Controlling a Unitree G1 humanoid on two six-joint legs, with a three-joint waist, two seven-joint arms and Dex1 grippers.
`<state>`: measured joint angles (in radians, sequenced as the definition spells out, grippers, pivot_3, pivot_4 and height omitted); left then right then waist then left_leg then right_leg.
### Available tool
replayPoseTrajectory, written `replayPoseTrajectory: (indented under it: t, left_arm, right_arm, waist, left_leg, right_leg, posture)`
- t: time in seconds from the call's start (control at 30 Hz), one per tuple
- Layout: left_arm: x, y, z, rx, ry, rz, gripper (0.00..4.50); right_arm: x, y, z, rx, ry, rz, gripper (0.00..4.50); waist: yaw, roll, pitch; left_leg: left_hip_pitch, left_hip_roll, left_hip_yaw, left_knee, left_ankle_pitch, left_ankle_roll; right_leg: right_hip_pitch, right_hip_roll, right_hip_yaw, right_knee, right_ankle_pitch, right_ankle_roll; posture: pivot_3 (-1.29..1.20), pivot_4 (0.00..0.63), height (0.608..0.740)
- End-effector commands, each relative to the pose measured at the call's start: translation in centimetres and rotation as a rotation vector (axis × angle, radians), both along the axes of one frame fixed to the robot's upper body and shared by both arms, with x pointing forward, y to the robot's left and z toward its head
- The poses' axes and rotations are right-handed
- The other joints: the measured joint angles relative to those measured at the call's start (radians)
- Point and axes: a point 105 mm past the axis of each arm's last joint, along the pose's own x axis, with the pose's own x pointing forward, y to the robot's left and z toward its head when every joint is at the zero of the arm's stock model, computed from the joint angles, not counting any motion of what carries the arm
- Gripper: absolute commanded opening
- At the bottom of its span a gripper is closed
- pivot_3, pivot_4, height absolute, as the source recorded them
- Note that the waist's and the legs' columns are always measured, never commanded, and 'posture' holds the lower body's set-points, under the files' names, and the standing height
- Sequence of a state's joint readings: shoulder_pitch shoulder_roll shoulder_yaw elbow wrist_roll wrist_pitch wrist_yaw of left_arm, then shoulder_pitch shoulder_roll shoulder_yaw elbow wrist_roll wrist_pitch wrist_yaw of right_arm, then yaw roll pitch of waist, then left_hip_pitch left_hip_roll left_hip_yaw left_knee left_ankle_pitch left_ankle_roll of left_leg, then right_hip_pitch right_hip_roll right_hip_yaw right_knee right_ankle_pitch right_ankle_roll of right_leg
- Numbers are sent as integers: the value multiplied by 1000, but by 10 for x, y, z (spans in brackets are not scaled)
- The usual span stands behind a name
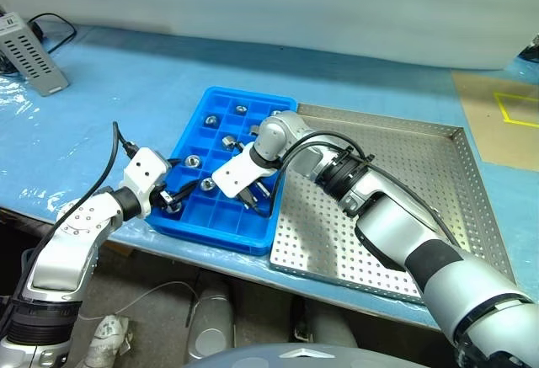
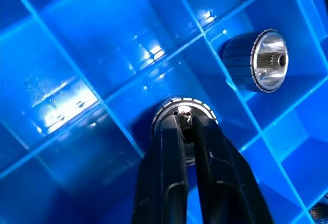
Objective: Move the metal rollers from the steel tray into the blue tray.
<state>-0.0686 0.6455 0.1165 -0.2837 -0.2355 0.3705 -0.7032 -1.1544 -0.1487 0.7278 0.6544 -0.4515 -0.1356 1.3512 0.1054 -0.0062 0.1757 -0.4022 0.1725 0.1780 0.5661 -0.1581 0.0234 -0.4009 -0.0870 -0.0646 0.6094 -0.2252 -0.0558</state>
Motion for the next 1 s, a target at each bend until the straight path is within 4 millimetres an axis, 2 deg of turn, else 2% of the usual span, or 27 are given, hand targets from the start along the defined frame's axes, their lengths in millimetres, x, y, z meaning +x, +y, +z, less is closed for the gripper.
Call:
replayPoseTrajectory:
  t: [0.03,0.17,0.27,0.43,0.63,0.73,0.8,1.0]
  left_arm:
    - [-1,-5,9,2,-37,-16,3301]
    - [-1,-6,9,1,-38,-15,3301]
    - [-1,-5,9,1,-39,-13,3301]
    - [0,-4,9,2,-38,-12,3301]
    - [0,-3,9,6,-36,-11,3301]
    - [0,-3,10,7,-36,-12,3301]
    - [0,-3,10,5,-37,-12,3301]
    - [-2,-1,9,8,-33,-8,3301]
  right_arm:
    - [3,-6,-1,-34,-16,-4,6]
    - [3,-5,1,-21,-14,-1,6]
    - [-4,3,12,31,25,11,6]
    - [-25,15,63,163,136,77,6]
    - [-18,25,114,319,105,67,6]
    - [3,24,113,318,14,0,6]
    - [17,19,105,294,-34,-44,6]
    - [40,11,96,259,-121,-111,6]
  waist:
    - [1,0,0]
    - [2,0,0]
    - [3,0,0]
    - [3,0,0]
    - [1,0,0]
    - [1,0,0]
    - [5,0,0]
    - [4,0,0]
  left_leg:
    - [0,0,0,0,0,0]
    - [0,0,0,0,0,0]
    - [0,0,0,0,0,0]
    - [-2,0,0,0,0,0]
    - [-1,0,0,0,0,0]
    - [-1,0,0,-1,0,0]
    - [-1,0,0,-1,0,0]
    - [-3,0,0,0,0,0]
  right_leg:
    - [0,0,0,0,0,0]
    - [0,0,0,0,0,0]
    - [0,0,0,0,0,0]
    - [-1,0,0,-1,0,0]
    - [-2,0,0,0,0,0]
    - [-1,0,0,0,0,0]
    - [-1,0,0,0,0,0]
    - [-3,0,0,-1,0,0]
  posture:
    - [243,150,740]
    - [243,150,740]
    - [241,150,740]
    - [235,150,740]
    - [230,150,740]
    - [234,150,740]
    - [234,150,740]
    - [242,150,740]
